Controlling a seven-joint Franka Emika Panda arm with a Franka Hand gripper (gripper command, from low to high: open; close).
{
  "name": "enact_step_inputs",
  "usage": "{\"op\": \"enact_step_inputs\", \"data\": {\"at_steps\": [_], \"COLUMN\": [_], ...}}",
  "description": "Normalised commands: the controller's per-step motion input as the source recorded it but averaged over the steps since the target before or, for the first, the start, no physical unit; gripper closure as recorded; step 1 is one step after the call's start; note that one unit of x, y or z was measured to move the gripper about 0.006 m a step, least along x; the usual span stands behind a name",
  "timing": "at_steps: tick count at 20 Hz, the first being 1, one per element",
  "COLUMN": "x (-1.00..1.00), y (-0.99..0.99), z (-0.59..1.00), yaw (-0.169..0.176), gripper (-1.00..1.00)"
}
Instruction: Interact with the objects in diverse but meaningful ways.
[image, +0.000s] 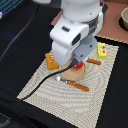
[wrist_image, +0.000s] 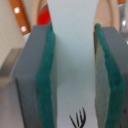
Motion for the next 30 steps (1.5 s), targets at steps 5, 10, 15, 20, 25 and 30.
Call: {"op": "enact_step_inputs", "data": {"at_steps": [5, 10, 15, 20, 25, 30], "x": [-0.14, -0.32, -0.76, -0.94, -0.88, -0.51], "y": [0.87, 0.75, 0.37, 0.08, 0.02, 0.35], "z": [0.02, -0.08, -0.31, -0.43, -0.53, -0.39], "yaw": [0.032, 0.036, 0.002, 0.0, 0.0, 0.0], "gripper": [1.0, 1.0, 1.0, 1.0, 1.0, 1.0]}}
